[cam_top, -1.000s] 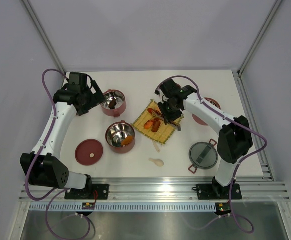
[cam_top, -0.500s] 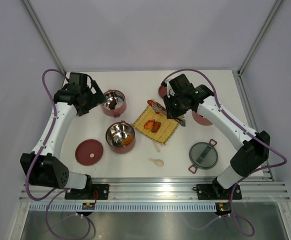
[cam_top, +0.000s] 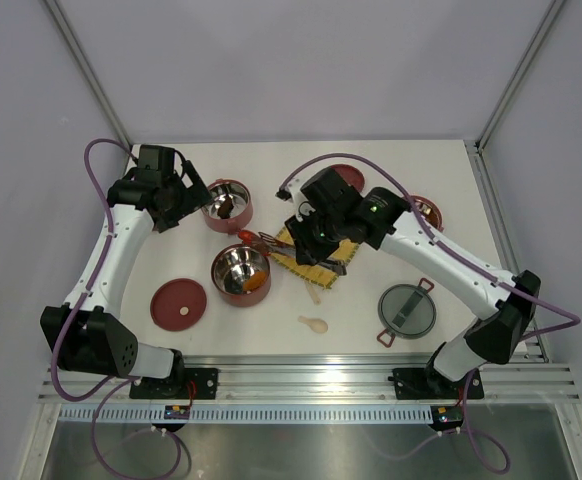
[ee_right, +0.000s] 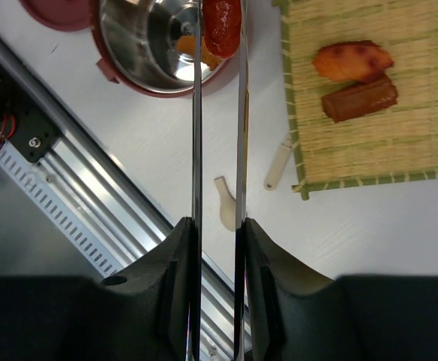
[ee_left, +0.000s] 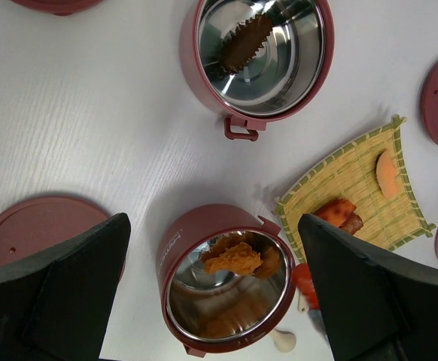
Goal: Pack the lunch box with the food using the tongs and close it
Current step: Place the fake food in the packing box, then pick up the fake food from the plate.
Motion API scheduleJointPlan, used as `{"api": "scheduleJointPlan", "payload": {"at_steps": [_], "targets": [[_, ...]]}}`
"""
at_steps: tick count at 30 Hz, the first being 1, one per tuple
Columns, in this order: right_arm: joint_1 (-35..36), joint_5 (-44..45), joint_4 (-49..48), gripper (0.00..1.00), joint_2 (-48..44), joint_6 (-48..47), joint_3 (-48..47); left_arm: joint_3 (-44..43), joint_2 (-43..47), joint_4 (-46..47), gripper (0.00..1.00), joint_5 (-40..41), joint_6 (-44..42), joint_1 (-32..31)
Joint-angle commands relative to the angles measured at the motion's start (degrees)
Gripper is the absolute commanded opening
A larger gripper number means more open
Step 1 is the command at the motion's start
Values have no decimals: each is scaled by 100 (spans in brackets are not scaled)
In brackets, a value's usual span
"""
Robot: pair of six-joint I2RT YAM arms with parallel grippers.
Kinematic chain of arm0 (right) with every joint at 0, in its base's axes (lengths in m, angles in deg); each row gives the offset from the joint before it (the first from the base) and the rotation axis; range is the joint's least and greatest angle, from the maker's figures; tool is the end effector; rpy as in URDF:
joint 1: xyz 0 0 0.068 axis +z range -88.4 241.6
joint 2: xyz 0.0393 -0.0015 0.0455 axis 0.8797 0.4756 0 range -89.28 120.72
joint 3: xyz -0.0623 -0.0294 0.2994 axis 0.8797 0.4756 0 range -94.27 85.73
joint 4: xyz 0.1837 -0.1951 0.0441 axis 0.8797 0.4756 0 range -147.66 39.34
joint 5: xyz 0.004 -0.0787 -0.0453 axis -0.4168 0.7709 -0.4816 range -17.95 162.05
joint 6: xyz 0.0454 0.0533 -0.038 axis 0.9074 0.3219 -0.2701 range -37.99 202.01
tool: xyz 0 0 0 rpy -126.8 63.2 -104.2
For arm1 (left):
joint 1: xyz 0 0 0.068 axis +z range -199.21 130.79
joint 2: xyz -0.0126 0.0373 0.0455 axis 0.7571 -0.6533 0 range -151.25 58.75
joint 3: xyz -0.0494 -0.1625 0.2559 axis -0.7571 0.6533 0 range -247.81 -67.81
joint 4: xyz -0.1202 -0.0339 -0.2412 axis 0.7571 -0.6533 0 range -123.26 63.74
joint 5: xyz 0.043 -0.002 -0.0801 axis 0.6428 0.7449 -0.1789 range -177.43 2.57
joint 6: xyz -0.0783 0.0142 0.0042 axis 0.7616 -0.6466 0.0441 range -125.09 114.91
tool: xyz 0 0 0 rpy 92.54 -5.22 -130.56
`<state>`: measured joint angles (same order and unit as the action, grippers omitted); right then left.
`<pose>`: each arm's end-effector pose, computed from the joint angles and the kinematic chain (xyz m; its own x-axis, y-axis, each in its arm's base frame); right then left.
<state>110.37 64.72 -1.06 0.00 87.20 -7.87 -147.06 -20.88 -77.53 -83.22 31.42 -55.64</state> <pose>0.2265 0.2718 0.3797 -0.5913 -0.5386 -0.6002 -0.7469 0.6464 0.1558 0.3093 -0.0297 0.3545 -0.6660 -0.5220 -0.5329 -0.4103 0.8529 -0.3228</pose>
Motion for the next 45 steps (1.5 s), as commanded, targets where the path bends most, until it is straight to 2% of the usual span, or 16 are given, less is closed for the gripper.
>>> {"api": "scheduleJointPlan", "payload": {"at_steps": [1,7,10,12,14,15,16,20,27,28,33,38,41,43,45], "targets": [[255,-225,-96,14,230,-62,-360,-30,71,178,99,-87,31,28],[554,-409,-53,15,608,-62,-518,-4,106,161,99,-104,23,28],[686,-436,18,19,740,-62,-554,23,106,161,99,-122,14,28],[765,-410,35,34,793,-53,-571,32,106,169,99,-131,5,28],[783,-392,27,42,828,17,-563,40,115,187,99,-148,5,20],[783,-331,1,53,828,43,-545,58,106,204,99,-157,5,28],[783,-313,-52,55,802,69,-528,75,115,205,99,-174,5,28],[783,28,-201,51,671,175,-484,111,132,205,99,-175,5,28],[783,907,-649,31,196,316,-326,146,238,178,99,-122,-4,28],[783,1066,-737,23,48,394,-282,146,247,178,99,-113,-4,28],[617,2060,-1071,17,-358,676,-18,190,291,196,99,-113,5,28],[63,1815,-984,20,-587,1071,280,181,326,205,99,-104,23,20],[-183,1640,-844,28,-604,1273,500,172,317,196,99,-113,23,28],[-263,1577,-800,41,-604,1387,641,146,300,205,99,-113,23,28],[-272,1586,-703,50,-578,1432,694,146,308,205,99,-104,23,28]]}}
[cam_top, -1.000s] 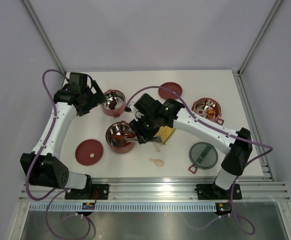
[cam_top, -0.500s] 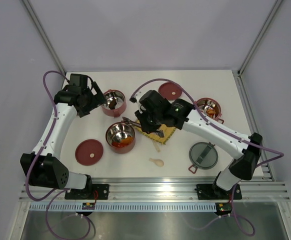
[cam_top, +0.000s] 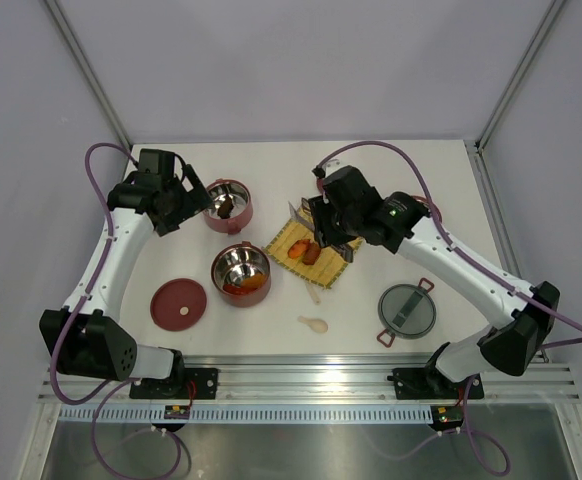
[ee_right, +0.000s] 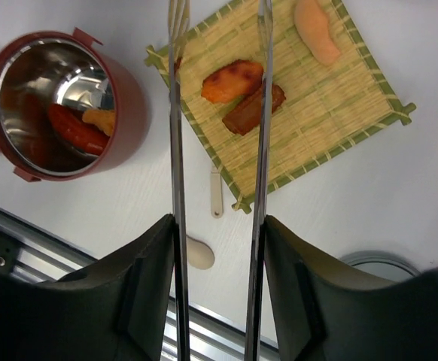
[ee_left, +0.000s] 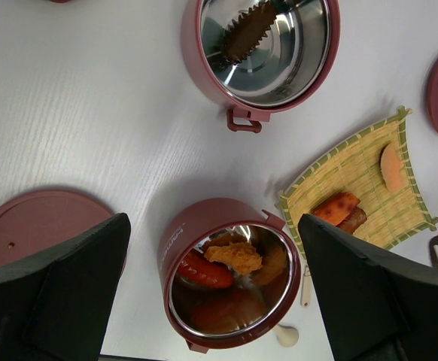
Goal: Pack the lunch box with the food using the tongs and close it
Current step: Pick up the fake food from the plate.
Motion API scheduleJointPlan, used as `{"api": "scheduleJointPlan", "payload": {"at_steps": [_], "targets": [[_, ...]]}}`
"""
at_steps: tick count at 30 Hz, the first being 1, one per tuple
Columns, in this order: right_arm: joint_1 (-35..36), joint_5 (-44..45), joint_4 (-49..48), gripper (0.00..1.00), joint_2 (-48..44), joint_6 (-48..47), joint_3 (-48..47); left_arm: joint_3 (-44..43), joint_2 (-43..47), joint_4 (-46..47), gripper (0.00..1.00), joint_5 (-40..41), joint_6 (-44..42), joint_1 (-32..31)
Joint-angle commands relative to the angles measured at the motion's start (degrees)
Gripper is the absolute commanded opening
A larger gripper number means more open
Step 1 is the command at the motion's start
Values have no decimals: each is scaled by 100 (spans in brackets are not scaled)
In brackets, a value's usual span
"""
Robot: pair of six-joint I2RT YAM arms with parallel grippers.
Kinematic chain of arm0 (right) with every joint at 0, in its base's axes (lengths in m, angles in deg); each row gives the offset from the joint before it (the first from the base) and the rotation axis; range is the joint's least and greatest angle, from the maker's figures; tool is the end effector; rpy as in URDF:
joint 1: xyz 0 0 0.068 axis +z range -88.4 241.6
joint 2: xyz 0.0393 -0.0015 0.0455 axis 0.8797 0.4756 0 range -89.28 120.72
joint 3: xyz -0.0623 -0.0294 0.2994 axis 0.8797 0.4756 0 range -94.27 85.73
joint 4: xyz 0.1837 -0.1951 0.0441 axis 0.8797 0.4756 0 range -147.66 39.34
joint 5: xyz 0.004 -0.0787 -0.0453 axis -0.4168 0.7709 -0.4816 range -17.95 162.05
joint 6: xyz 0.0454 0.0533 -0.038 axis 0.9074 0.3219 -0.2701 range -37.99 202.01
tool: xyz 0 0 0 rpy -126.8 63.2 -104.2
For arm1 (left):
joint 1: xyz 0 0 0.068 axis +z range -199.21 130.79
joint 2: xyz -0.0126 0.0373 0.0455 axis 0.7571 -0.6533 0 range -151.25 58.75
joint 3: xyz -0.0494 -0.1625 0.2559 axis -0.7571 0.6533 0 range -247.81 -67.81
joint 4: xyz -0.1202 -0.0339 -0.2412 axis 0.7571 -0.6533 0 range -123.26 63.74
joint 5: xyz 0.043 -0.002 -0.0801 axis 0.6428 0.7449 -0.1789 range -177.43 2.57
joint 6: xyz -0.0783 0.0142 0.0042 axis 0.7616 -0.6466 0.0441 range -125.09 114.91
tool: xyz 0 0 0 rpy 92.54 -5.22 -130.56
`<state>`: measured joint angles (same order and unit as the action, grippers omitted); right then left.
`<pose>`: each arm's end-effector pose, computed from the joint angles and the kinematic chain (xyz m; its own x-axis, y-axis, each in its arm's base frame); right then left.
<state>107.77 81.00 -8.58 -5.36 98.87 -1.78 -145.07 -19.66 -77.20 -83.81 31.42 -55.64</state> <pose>0.2426 0.2373 0.3861 -0.6574 -0.2711 -0.7031 -0.4664 0.8792 0.0971 0.3029 -0.0297 0.3491 -0.6738 -0.5216 -0.5234 -0.4076 0.8532 -0.3255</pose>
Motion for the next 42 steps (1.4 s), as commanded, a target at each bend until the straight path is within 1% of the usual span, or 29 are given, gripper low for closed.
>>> {"api": "scheduleJointPlan", "payload": {"at_steps": [1,6,13,29,42], "targets": [[-21,-25,75,57,-16,326,128,-53,186,172,99,-37,23,28],[-47,-69,14,59,45,484,383,-35,133,181,99,-37,-4,28],[-56,-104,-12,56,212,704,629,-9,151,172,99,16,-39,28],[-47,-201,234,57,213,1091,919,61,72,269,99,-37,-65,28],[-47,-297,286,56,309,986,946,35,54,251,99,-10,-74,28]]}}
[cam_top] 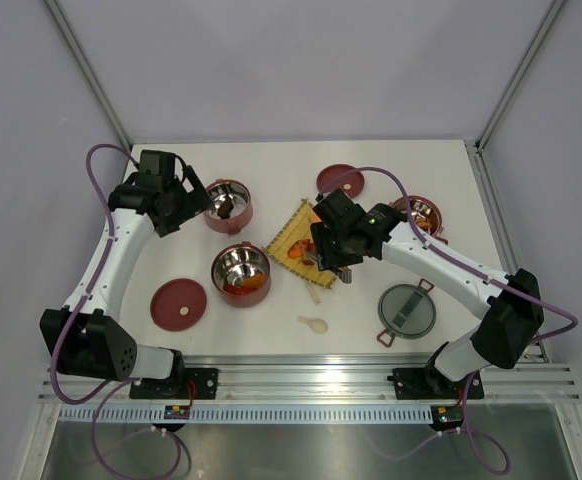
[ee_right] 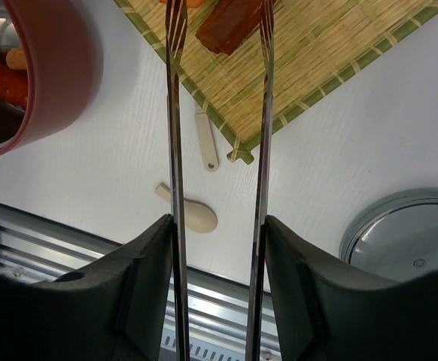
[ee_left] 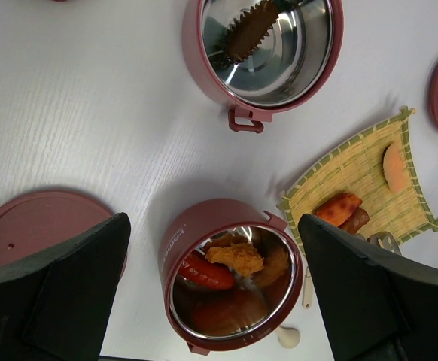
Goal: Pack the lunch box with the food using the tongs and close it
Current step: Pick up the fake food from the plate.
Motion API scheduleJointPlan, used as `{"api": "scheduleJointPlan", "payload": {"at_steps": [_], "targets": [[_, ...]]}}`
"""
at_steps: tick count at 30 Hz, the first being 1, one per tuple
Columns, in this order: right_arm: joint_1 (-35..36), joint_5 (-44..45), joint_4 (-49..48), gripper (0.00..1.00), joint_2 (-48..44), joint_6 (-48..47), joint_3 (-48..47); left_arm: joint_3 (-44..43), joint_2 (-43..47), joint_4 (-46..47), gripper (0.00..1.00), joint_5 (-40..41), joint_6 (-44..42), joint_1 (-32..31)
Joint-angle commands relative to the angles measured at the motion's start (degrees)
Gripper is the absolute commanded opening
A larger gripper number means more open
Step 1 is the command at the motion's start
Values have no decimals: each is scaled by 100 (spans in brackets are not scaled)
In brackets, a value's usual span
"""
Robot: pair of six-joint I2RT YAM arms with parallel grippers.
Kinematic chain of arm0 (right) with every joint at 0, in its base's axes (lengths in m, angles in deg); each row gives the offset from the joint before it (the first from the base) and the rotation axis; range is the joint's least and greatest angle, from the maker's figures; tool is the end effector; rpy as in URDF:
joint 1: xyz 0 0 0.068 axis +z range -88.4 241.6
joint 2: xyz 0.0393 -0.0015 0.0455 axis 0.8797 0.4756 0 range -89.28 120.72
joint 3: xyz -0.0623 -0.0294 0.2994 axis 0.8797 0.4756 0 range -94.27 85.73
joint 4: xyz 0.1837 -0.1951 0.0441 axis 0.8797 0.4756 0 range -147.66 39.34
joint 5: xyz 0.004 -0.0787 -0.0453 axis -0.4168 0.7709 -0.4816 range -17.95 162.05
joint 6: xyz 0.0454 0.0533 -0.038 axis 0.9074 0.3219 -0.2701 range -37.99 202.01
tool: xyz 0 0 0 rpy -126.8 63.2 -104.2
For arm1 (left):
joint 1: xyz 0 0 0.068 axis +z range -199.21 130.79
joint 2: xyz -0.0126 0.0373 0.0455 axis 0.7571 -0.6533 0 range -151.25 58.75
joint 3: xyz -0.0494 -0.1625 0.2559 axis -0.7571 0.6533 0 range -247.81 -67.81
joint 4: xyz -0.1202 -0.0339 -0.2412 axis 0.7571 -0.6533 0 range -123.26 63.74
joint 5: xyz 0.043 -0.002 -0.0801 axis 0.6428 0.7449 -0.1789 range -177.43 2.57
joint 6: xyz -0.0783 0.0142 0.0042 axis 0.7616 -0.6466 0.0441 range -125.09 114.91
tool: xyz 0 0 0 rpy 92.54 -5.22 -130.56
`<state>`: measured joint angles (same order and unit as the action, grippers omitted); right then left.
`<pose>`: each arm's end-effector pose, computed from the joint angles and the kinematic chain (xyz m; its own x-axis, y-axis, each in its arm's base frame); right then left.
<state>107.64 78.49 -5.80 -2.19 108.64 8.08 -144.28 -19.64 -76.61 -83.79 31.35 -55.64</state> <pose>0.2383 0.2360 0.3052 -0.8481 -0.2378 -0.4734 -0.3330 0.9343 0.1273 0.3032 -0.0297 0.3453 -0.6758 -0.5204 -0.5220 -0.4080 0.8539 -0.3230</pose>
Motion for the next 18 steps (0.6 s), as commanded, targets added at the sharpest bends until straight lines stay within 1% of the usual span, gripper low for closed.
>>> {"api": "scheduleJointPlan", "payload": {"at_steps": [1,9,18], "targets": [[-34,-55,9,56,10,17,-23,-44,52,201,99,-12,-67,28],[-34,15,96,57,141,0,-5,-44,43,210,99,-21,-67,28],[-8,-143,79,57,344,-53,-49,-53,43,201,99,-4,-85,20]]}}
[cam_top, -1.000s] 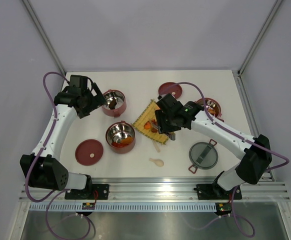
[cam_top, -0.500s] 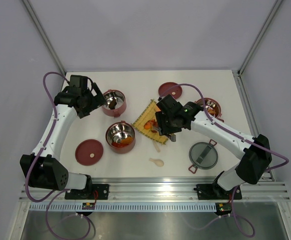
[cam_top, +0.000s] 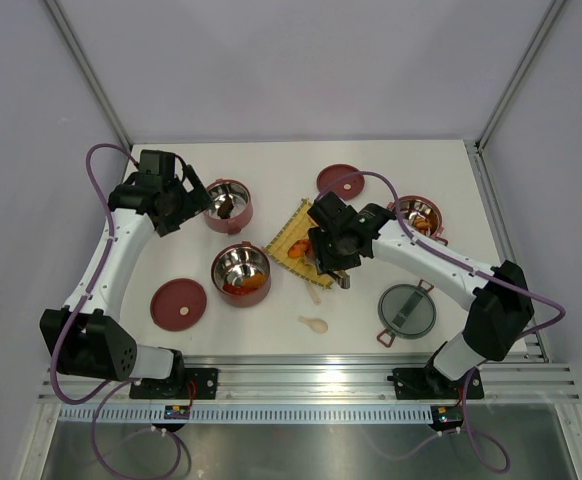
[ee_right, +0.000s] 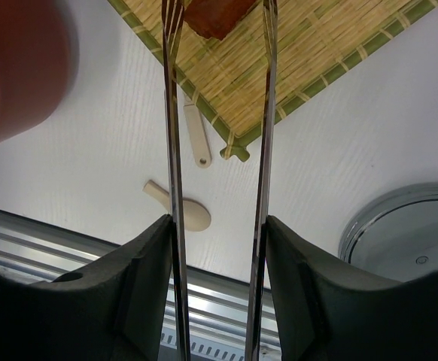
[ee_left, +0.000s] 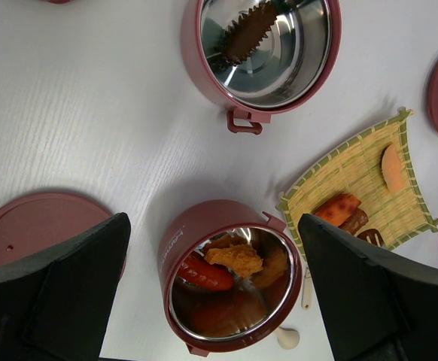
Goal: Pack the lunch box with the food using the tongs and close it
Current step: Pick up the fake food from the plate.
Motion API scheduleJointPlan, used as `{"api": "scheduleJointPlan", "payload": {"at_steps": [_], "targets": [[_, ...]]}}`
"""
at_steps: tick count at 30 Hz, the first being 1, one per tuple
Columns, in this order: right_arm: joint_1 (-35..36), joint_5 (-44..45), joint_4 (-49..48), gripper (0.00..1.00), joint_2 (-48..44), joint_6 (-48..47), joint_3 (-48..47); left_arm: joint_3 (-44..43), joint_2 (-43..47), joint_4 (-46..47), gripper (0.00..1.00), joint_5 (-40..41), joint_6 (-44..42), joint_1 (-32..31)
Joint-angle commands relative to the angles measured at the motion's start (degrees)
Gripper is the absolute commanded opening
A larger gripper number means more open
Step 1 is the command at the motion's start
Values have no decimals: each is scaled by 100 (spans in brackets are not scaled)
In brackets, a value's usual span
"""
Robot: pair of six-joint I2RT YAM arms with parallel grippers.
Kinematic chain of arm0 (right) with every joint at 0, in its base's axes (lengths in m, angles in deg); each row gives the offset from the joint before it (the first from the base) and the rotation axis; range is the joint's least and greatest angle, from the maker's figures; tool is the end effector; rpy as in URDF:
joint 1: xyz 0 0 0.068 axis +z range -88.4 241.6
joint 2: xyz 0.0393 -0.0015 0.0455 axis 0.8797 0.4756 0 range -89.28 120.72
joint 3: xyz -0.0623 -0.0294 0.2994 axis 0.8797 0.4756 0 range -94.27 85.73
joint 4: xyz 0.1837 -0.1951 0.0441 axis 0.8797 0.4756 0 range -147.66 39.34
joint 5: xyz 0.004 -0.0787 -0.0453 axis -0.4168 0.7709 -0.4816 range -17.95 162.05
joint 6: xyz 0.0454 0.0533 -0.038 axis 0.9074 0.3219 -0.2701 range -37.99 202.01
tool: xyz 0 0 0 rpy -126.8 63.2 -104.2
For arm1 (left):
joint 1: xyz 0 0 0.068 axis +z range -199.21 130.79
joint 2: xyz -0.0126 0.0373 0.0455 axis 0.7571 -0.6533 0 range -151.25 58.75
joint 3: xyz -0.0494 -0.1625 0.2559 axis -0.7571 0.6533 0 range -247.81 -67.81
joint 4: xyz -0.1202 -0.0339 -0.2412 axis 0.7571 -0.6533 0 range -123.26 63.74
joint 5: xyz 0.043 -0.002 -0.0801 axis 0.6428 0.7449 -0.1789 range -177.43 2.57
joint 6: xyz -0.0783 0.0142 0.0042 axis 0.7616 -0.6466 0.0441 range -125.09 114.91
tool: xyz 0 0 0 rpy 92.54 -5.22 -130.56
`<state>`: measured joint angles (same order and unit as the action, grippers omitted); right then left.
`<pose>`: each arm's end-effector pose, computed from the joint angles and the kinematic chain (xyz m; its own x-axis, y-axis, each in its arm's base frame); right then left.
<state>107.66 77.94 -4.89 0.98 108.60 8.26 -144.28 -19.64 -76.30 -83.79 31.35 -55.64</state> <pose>0.2431 0.2421 0.2854 -0.8723 -0.2635 -0.4118 -0.3314 0.9380 0.1016 0.3038 -0.0297 0.3458 -0.6730 -0.5207 -0.5253 -0.4062 0.8537 -0.3258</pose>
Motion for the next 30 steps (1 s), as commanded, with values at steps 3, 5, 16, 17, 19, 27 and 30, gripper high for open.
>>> {"api": "scheduleJointPlan", "payload": {"at_steps": [3,5,16,17,19,27,30], "targets": [[-10,-62,5,57,97,-75,-84,-44,34,170,99,-4,-94,28],[-10,-44,-4,56,115,-75,-101,-44,34,161,99,-4,-94,28],[-10,114,58,45,-35,-136,-128,-35,-10,179,99,-30,-111,28],[-10,123,58,45,-43,-136,-128,-35,-10,188,99,-30,-111,28],[-10,114,40,45,-70,-154,-128,-35,-10,188,99,-30,-120,28],[-10,105,23,51,-105,-128,-145,26,8,188,99,-4,-120,20],[-10,88,14,52,-114,-136,-145,27,-1,205,99,-21,-120,28]]}}
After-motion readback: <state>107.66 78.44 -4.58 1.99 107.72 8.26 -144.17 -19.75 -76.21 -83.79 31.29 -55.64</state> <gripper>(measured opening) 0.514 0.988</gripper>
